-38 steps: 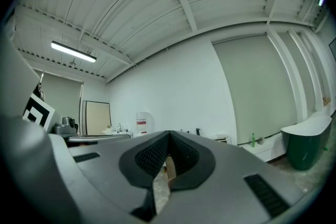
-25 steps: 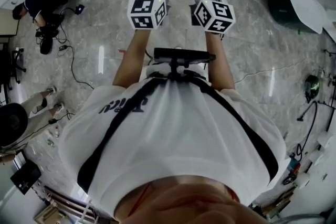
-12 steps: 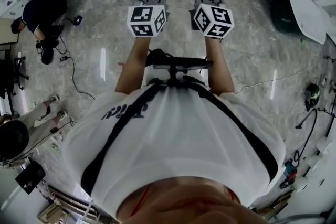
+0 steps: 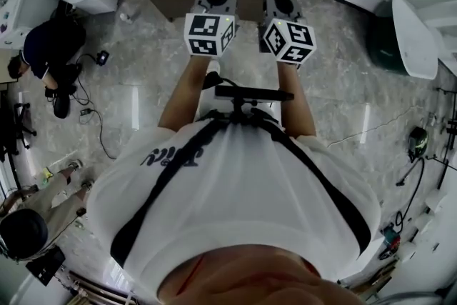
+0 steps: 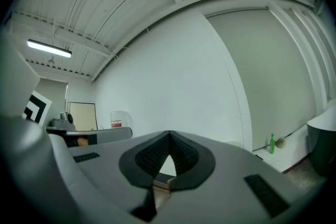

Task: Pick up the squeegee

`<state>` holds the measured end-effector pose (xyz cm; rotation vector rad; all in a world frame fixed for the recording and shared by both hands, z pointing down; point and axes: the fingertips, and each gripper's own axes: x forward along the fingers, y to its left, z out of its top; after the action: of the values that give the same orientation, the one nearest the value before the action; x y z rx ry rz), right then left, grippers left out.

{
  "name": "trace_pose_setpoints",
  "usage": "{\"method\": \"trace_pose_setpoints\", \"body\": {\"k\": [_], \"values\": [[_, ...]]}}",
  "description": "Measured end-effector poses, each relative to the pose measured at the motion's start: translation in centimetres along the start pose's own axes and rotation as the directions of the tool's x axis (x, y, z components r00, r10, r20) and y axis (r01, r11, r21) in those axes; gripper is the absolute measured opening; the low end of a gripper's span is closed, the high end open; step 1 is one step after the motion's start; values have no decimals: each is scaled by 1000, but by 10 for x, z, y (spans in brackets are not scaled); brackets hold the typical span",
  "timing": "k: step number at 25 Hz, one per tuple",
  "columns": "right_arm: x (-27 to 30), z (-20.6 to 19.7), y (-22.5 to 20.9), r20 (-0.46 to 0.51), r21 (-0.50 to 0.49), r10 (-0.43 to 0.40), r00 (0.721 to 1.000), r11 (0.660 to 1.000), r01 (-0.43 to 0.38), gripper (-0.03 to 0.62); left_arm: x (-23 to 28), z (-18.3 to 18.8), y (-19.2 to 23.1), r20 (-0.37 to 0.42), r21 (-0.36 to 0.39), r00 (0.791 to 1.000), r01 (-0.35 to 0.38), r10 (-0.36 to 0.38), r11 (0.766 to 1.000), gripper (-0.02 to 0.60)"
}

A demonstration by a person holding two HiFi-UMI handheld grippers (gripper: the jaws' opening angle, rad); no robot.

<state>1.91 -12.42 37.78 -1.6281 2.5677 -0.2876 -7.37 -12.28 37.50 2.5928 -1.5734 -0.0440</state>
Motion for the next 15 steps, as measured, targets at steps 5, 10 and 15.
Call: {"method": "trace_pose_setpoints", "body": {"k": [5,10,15], "values": [[83,11,-3,23,1,-40,999,999,40,6,58,16,64,9,-3,999,42,-42,999,9],[123,3,-23,20,16,-100,995,995,99,5,102,7,101,-20,-34,997,70,-70,997,9],[155,5,-70,4,22,-153,988,988,153,5,152,-1,115,-57,-52,995,75,-78,996,9]]}}
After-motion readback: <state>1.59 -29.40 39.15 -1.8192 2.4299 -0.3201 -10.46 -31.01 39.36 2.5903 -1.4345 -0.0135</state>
